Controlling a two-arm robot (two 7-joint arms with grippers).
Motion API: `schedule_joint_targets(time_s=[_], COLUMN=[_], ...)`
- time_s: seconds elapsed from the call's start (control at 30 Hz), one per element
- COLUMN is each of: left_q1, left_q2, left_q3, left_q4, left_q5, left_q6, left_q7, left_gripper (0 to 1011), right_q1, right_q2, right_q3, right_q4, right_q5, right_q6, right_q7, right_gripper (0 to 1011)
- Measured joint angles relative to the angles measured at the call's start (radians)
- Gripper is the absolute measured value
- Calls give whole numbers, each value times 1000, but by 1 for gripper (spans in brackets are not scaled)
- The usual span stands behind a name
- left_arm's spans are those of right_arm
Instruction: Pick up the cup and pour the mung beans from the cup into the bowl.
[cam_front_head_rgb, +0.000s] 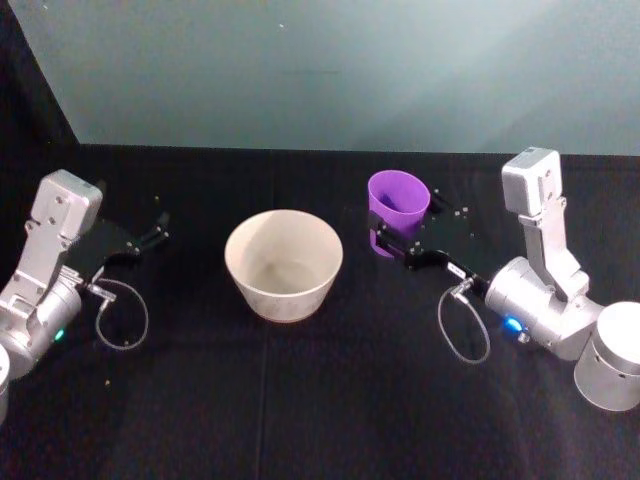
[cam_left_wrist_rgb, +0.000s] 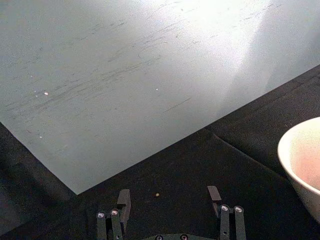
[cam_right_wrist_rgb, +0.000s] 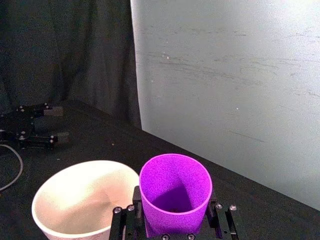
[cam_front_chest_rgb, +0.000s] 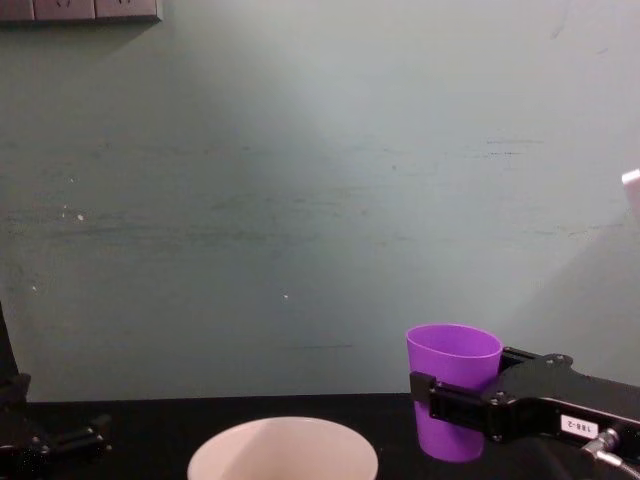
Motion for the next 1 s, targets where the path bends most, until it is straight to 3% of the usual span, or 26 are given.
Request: schedule_joint_targets(time_s=[1.0], left_q1=[0], left_q2=[0], left_q3=[0], left_q4=[0], left_q5=[0], left_q6=[0], left_q7=[0], left_gripper=[1000], right_q1=[0], right_q2=[0], right_q3=[0], right_q4=[0], right_q5=[0], right_q6=[0], right_q7=[0], right_gripper=[720])
